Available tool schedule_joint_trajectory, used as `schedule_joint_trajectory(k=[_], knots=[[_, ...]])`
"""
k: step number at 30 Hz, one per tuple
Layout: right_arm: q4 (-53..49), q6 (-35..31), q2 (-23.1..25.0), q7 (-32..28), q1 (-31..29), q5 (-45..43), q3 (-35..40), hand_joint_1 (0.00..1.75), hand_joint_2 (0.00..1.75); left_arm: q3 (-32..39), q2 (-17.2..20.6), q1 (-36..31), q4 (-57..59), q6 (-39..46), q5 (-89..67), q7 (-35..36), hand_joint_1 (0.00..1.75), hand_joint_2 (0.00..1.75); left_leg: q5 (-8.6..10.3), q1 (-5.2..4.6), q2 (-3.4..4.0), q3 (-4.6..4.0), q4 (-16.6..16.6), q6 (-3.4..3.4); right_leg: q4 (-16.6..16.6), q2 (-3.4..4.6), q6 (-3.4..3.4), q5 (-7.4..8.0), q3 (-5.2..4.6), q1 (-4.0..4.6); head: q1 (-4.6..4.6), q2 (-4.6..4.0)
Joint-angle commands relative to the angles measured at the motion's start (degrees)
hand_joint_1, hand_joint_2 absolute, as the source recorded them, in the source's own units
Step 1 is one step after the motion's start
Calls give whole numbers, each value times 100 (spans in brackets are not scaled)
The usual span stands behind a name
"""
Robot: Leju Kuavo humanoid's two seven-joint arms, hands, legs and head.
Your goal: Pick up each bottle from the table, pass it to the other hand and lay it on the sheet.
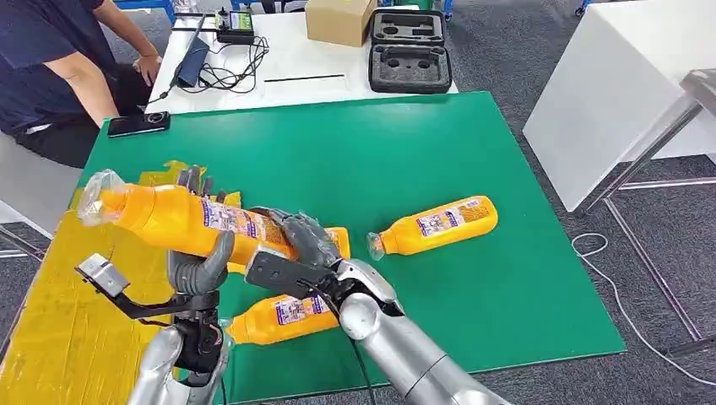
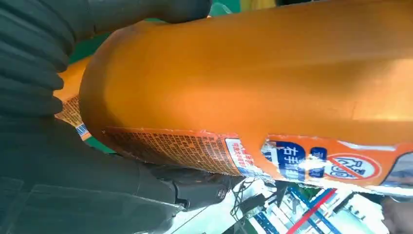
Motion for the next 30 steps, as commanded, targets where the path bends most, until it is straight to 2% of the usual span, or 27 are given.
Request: schedule_joint_trajectory(k=[1, 3, 5, 6, 7, 24, 30], knots=[[176, 56, -92, 188, 68, 49, 842, 175, 175, 118, -118, -148, -22, 7, -33, 49, 3, 175, -18, 13, -16, 35, 2, -12, -5, -10, -16, -16, 41, 13, -2, 0], [138, 57, -92, 188, 84, 49, 868, 175, 175, 126, -120, -131, -43, 5, -32, 49, 3, 175, -9, 11, -16, 20, 1, -9, -5, -12, -12, -9, 25, 11, -2, 0], [138, 57, -92, 188, 84, 49, 868, 175, 175, 126, -120, -131, -43, 5, -32, 49, 3, 175, -28, 18, -24, 52, 9, -17, -2, -15, -24, -26, 58, 18, 0, 0], [117, 56, -92, 186, 94, 50, 850, 175, 175, 132, -131, -112, -70, 7, -33, 52, 159, 175, -9, 10, -19, 22, 0, -8, -7, -15, -11, -10, 26, 10, -2, 0], [86, 65, -92, 198, 129, 63, 804, 175, 175, 137, -137, -97, -97, -31, -36, 46, 175, 175, -11, 11, -20, 24, 1, -9, -5, -16, -12, -12, 29, 11, 0, 0], [42, 106, -112, 194, 186, 103, 639, 175, 175, 146, -153, -41, -107, -97, -31, 32, 175, 175, -11, 10, -23, 28, 1, -9, -6, -19, -13, -14, 32, 10, -2, 0], [-91, 196, -139, 9, 283, -157, 305, 175, 175, 111, -147, 9, -80, -152, -28, 16, 175, 175, -13, 10, -25, 32, 0, -9, -7, -21, -13, -15, 37, 10, -2, 0]])
